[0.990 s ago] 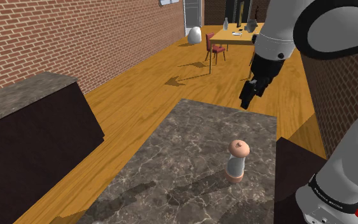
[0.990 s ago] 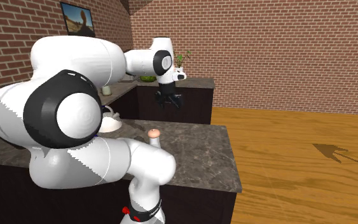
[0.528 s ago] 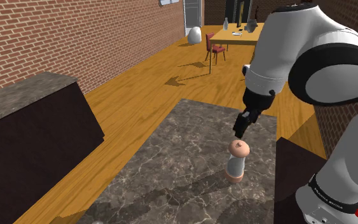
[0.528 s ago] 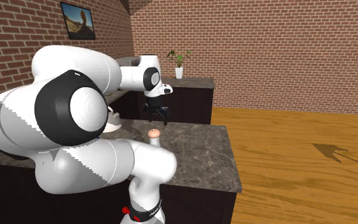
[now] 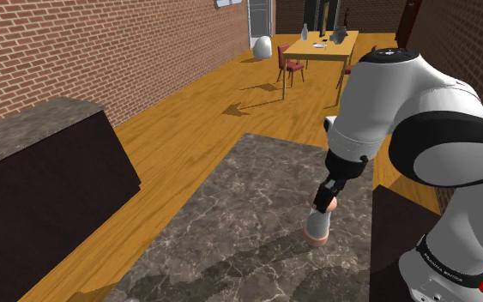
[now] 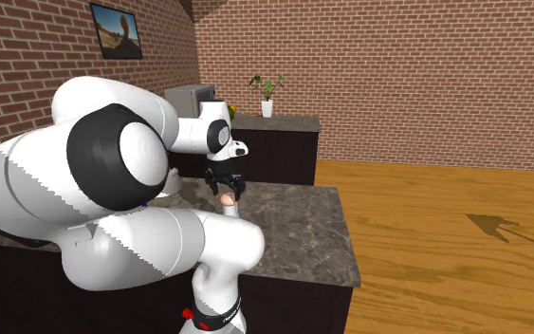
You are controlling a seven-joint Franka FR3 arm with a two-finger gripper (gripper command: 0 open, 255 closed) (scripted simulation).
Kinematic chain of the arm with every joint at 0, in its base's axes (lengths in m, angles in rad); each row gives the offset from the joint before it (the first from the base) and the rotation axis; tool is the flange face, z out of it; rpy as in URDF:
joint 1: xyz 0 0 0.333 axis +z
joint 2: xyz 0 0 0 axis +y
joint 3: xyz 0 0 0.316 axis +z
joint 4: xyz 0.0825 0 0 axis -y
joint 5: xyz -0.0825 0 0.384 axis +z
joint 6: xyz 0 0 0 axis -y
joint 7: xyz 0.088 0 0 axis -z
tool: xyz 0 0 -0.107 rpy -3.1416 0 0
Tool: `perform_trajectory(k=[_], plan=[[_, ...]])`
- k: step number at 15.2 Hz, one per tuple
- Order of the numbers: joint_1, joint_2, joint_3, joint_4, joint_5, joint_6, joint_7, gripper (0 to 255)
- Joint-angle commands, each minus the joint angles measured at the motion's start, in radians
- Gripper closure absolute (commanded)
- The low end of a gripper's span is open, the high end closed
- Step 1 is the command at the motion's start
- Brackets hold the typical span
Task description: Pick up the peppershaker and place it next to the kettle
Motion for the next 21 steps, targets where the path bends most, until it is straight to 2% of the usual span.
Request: perform_trajectory(k=[1,3,10,11,21], plan=[[0.0,0.023,0.011,-0.017,0.009,0.041,0.0,0],[0.002,0.037,0.018,-0.032,0.015,0.069,-0.001,0],[0.002,0.037,0.018,-0.032,0.015,0.068,-0.001,0],[0.002,0.037,0.018,-0.032,0.015,0.068,-0.001,255],[0.0,0.03,0.013,-0.022,0.01,0.052,-0.001,255]])
